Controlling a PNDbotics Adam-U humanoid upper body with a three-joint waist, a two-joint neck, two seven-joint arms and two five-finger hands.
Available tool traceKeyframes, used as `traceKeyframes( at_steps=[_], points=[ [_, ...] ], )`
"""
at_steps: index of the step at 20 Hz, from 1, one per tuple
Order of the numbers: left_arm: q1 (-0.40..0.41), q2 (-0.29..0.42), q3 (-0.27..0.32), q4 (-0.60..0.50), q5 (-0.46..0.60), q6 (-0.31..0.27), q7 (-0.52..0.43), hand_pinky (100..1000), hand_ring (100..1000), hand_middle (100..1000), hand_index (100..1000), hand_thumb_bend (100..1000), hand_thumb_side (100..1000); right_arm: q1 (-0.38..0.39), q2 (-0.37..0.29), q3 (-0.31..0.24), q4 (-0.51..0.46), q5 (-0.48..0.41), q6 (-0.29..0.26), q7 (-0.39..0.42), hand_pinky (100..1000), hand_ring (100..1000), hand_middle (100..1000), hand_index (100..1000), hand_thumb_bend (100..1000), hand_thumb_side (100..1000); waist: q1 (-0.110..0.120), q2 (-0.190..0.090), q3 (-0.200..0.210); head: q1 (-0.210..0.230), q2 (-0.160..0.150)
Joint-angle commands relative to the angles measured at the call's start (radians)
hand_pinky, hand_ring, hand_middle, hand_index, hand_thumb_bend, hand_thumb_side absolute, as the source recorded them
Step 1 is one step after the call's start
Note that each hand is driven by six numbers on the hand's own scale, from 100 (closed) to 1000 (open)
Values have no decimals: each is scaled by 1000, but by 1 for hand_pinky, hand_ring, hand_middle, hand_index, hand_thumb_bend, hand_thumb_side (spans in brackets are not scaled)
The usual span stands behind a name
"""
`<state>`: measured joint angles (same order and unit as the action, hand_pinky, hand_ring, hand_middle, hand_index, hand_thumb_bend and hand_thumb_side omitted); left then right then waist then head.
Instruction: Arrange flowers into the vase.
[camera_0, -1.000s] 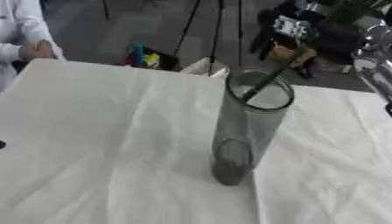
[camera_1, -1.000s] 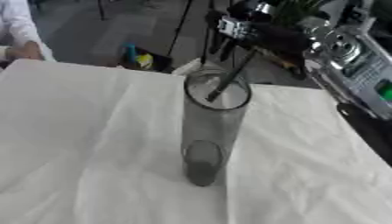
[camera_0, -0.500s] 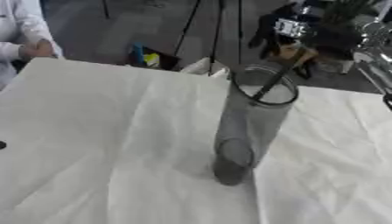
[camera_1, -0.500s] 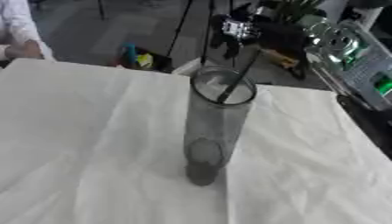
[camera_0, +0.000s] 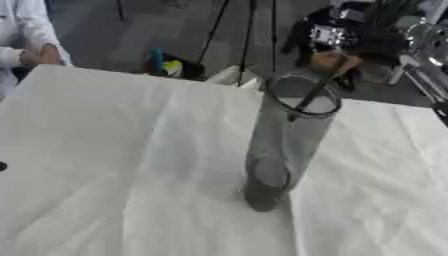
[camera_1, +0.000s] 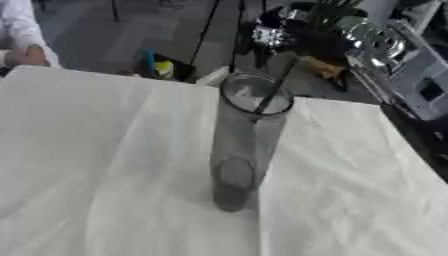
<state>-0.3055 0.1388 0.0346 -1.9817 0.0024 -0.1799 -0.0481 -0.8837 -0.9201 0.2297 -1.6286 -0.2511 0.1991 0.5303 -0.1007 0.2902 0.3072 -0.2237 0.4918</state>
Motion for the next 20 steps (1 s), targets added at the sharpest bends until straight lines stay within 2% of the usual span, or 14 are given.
traceKeyframes(
  at_steps=[1,5,11,20],
  points=[
    [-5,9,-7,-18,-3,1,-3,538,687,704,895,100,1000,-30,-17,-10,-25,-29,6,17,689,829,396,673,100,808,-11,-14,-4,-2,0],
    [-4,10,-7,-18,-3,3,-4,538,687,705,895,100,1000,-41,-19,2,-77,-66,26,19,686,829,402,679,100,835,-10,-17,-8,-1,2],
    [-2,10,-7,-18,-1,7,-7,538,688,705,895,100,1000,-50,-16,10,-91,-83,49,16,686,829,404,684,100,842,-8,-22,-12,0,2],
    [-4,12,-6,-18,1,11,-9,537,688,706,895,100,1000,-57,-14,21,-87,-64,38,25,689,835,424,723,123,924,-12,-25,-18,-3,4]
  ],
)
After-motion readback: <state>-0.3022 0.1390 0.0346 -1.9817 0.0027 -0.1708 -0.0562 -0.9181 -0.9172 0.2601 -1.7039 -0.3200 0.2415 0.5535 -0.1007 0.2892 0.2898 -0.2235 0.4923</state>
